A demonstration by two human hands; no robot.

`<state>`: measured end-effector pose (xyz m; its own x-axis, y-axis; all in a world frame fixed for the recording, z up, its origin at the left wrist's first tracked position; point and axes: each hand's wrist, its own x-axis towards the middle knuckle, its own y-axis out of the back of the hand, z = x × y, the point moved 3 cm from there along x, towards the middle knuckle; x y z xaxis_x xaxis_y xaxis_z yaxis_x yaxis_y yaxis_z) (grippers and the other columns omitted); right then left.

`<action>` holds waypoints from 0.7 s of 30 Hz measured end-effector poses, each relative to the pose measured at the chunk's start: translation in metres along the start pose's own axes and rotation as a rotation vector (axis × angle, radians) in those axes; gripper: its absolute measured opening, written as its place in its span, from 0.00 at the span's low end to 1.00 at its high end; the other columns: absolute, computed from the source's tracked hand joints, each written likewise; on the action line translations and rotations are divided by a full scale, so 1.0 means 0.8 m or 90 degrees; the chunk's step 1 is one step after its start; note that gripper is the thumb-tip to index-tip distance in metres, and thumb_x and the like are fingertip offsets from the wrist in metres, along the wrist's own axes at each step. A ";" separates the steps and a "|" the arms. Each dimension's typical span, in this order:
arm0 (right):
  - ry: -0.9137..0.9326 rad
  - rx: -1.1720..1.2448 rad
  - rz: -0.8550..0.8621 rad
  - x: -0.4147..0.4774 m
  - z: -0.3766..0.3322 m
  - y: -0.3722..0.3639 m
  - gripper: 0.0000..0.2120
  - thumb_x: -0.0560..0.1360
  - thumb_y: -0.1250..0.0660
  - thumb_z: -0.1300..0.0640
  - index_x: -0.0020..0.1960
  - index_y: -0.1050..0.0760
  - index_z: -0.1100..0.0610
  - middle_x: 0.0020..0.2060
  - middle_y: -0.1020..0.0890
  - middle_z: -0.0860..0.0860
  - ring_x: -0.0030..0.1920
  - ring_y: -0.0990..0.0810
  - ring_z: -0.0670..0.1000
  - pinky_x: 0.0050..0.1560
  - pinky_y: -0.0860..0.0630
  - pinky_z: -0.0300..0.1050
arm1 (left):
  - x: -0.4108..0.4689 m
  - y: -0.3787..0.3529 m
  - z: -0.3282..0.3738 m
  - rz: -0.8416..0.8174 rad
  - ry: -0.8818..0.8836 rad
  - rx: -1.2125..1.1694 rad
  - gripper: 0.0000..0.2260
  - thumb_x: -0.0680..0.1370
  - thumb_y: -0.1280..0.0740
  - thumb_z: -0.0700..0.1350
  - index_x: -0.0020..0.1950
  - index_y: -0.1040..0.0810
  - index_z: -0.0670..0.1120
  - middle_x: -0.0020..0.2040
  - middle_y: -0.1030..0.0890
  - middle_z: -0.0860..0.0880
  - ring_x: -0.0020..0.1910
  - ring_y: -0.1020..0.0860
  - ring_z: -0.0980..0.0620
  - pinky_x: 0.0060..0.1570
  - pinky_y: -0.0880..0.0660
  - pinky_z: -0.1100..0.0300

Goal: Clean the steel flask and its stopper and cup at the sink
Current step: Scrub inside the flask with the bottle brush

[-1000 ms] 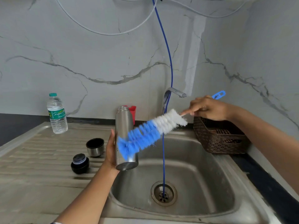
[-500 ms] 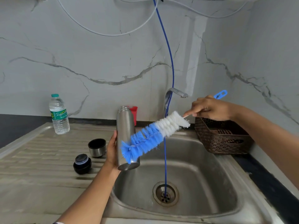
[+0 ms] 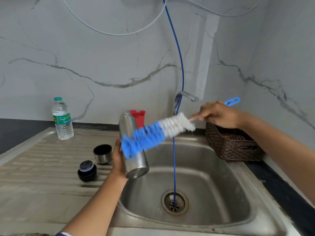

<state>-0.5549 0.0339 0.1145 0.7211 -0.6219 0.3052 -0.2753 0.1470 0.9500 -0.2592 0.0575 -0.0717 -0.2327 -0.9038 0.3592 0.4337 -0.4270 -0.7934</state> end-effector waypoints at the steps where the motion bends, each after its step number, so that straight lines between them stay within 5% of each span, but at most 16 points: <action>1: 0.021 0.013 -0.018 -0.010 0.001 -0.005 0.20 0.75 0.33 0.63 0.60 0.22 0.42 0.37 0.23 0.38 0.44 0.26 0.39 0.55 0.38 0.42 | -0.002 -0.006 0.002 -0.023 -0.013 0.018 0.34 0.81 0.51 0.61 0.75 0.40 0.35 0.72 0.34 0.33 0.72 0.35 0.38 0.72 0.42 0.46; 4: 0.031 0.020 -0.022 -0.016 0.009 -0.003 0.22 0.74 0.32 0.67 0.60 0.21 0.44 0.38 0.23 0.36 0.44 0.27 0.37 0.52 0.39 0.37 | 0.001 -0.005 -0.002 -0.020 0.014 0.060 0.34 0.79 0.51 0.64 0.71 0.30 0.38 0.68 0.27 0.37 0.68 0.29 0.41 0.69 0.34 0.46; 7: -0.008 -0.003 0.028 0.009 0.013 0.012 0.19 0.76 0.34 0.63 0.61 0.23 0.43 0.36 0.24 0.38 0.42 0.27 0.38 0.52 0.37 0.39 | -0.001 0.001 -0.001 0.053 -0.015 0.078 0.28 0.69 0.26 0.60 0.60 0.20 0.41 0.52 0.18 0.38 0.48 0.17 0.41 0.49 0.20 0.49; 9: -0.065 -0.048 0.077 0.032 0.013 0.016 0.18 0.78 0.36 0.61 0.62 0.24 0.43 0.36 0.26 0.36 0.43 0.27 0.42 0.57 0.35 0.48 | 0.000 0.001 0.000 0.081 -0.018 0.080 0.33 0.62 0.21 0.60 0.57 0.20 0.40 0.46 0.18 0.39 0.41 0.18 0.43 0.42 0.19 0.53; 15: -0.075 -0.009 0.047 0.036 0.005 0.002 0.17 0.78 0.37 0.62 0.61 0.22 0.44 0.36 0.24 0.42 0.43 0.26 0.47 0.60 0.37 0.50 | -0.001 0.006 0.003 0.115 -0.025 0.036 0.27 0.72 0.30 0.57 0.63 0.23 0.39 0.54 0.19 0.37 0.51 0.19 0.41 0.53 0.22 0.48; 18: -0.010 0.063 -0.043 0.000 0.006 -0.009 0.19 0.76 0.34 0.65 0.61 0.22 0.45 0.37 0.22 0.42 0.43 0.25 0.44 0.53 0.32 0.37 | 0.000 0.004 0.003 0.080 -0.007 0.019 0.26 0.79 0.45 0.57 0.63 0.22 0.37 0.58 0.20 0.37 0.57 0.21 0.40 0.62 0.26 0.47; 21: -0.013 0.092 -0.077 -0.013 0.010 -0.005 0.21 0.75 0.34 0.67 0.60 0.21 0.45 0.39 0.22 0.39 0.44 0.25 0.43 0.50 0.33 0.30 | -0.004 -0.007 -0.001 0.076 0.028 0.069 0.31 0.76 0.42 0.64 0.64 0.22 0.39 0.61 0.21 0.39 0.61 0.23 0.42 0.66 0.31 0.49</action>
<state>-0.5665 0.0334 0.1072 0.7419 -0.6439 0.1870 -0.2776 -0.0412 0.9598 -0.2614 0.0627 -0.0690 -0.2110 -0.9474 0.2408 0.5519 -0.3187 -0.7706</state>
